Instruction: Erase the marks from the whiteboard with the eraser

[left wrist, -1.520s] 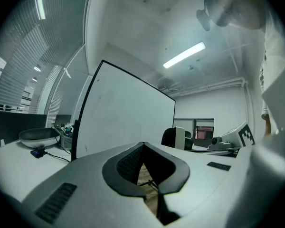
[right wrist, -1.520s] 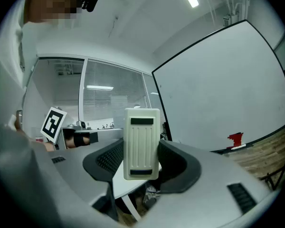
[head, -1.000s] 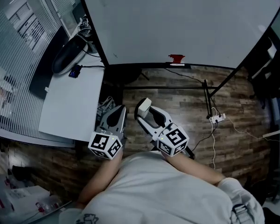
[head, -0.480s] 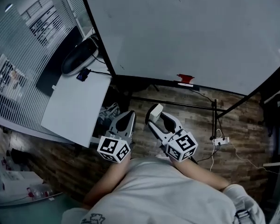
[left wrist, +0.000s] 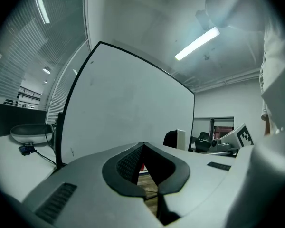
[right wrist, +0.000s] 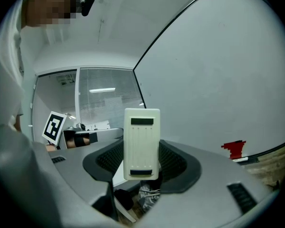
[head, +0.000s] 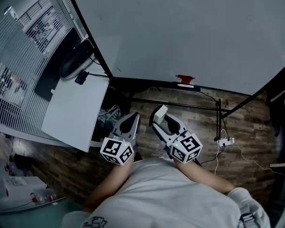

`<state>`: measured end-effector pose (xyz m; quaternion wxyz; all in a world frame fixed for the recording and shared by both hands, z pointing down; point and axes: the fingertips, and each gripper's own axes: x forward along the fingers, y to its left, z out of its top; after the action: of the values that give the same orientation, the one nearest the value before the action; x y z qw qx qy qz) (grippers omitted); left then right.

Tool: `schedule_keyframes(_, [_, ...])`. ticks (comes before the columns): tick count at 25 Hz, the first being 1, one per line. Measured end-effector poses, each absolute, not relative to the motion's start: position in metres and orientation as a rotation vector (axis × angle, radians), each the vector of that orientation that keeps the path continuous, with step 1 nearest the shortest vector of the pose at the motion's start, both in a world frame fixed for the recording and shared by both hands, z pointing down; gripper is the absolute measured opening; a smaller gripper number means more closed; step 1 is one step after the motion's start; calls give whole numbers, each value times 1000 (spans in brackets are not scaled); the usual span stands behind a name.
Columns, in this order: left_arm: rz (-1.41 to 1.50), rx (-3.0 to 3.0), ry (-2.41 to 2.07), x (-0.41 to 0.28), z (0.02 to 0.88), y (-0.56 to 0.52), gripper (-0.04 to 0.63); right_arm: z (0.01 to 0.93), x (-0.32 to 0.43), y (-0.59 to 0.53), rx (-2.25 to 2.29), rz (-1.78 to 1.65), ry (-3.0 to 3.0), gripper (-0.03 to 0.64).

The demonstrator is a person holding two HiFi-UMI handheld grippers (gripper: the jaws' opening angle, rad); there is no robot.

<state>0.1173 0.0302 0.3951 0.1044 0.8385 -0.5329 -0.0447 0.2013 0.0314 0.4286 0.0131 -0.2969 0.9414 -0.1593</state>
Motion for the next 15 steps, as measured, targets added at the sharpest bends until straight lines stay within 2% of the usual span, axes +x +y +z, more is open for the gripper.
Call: schedule_keyframes(15, [-130,2568,-1404,128,392,-4,6,429,210,11,-1082,-506,2844,232])
